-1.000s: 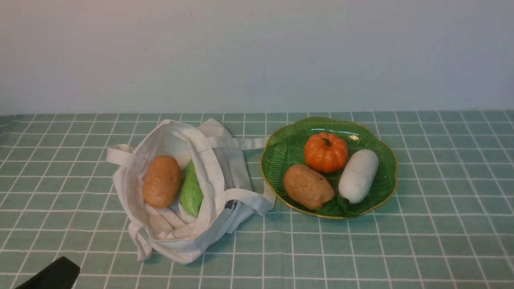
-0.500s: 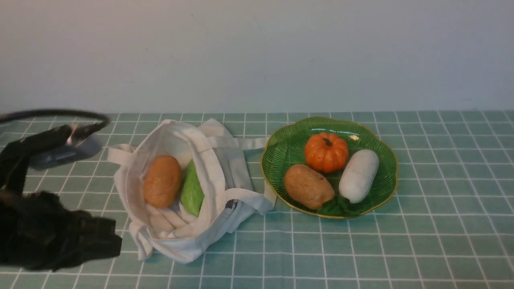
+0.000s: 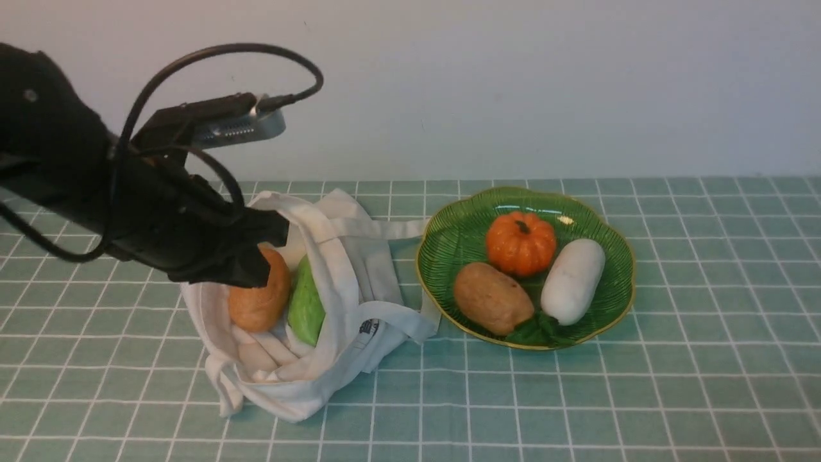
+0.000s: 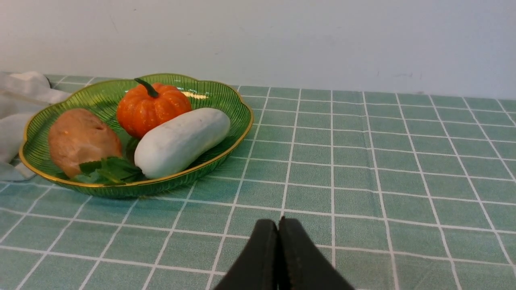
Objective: Take vegetables from cloth bag on blue coffee tablecloth place on plate.
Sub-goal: 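Reach into the cloth bag and grasp the potato inside with the left gripper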
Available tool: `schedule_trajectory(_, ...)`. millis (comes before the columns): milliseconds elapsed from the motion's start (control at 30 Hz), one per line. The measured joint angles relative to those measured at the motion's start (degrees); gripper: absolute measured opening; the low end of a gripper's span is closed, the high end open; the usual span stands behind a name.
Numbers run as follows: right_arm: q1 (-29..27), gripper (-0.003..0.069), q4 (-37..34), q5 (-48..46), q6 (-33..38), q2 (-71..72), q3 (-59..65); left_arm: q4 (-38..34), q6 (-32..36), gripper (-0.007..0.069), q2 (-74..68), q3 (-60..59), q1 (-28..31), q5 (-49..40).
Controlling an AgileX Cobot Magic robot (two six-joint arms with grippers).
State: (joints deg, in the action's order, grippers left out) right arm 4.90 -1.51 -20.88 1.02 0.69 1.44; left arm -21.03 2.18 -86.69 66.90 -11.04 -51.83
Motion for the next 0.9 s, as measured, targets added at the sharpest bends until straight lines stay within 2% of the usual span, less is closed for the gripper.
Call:
schedule_trajectory(133,0.0,-0.0015,0.0,0.0,0.0,0.0,0.0,1.08,-3.17,0.0177,-5.58,2.49,-0.06,0.31)
schedule_trajectory(167,0.0,-0.0015,0.0,0.0,0.0,0.0,0.0,1.08,-3.23,0.0183,-5.84,2.54,-0.06,0.31)
schedule_trajectory(200,0.0,-0.0015,0.0,0.0,0.0,0.0,0.0,1.08,-3.41,0.0248,-8.2,2.8,-0.19,0.76)
schedule_trajectory(233,0.0,-0.0015,0.0,0.0,0.0,0.0,0.0,1.08,-3.41,0.0268,-9.06,2.8,-0.36,0.9)
schedule_trajectory(333,0.0,-0.0015,0.0,0.0,0.0,0.0,0.0,0.5,-2.52,0.0352,-11.8,2.87,-0.94,1.53)
schedule_trajectory(400,0.0,-0.0015,0.0,0.0,0.0,0.0,0.0,-1.05,0.46,0.0394,-14.24,2.87,-1.47,3.14)
schedule_trajectory(533,0.0,-0.0015,0.0,0.0,0.0,0.0,0.0,-4.51,6.19,0.0416,-18.18,2.87,-1.67,6.56)
schedule_trajectory(633,0.0,-0.0015,0.0,0.0,0.0,0.0,0.0,-4.52,8.03,0.0417,-19.78,2.87,-1.67,8.19)
schedule_trajectory(900,0.0,-0.0015,0.0,0.0,0.0,0.0,0.0,4.2,7.31,0.0419,-20.25,2.87,-1.67,8.92)
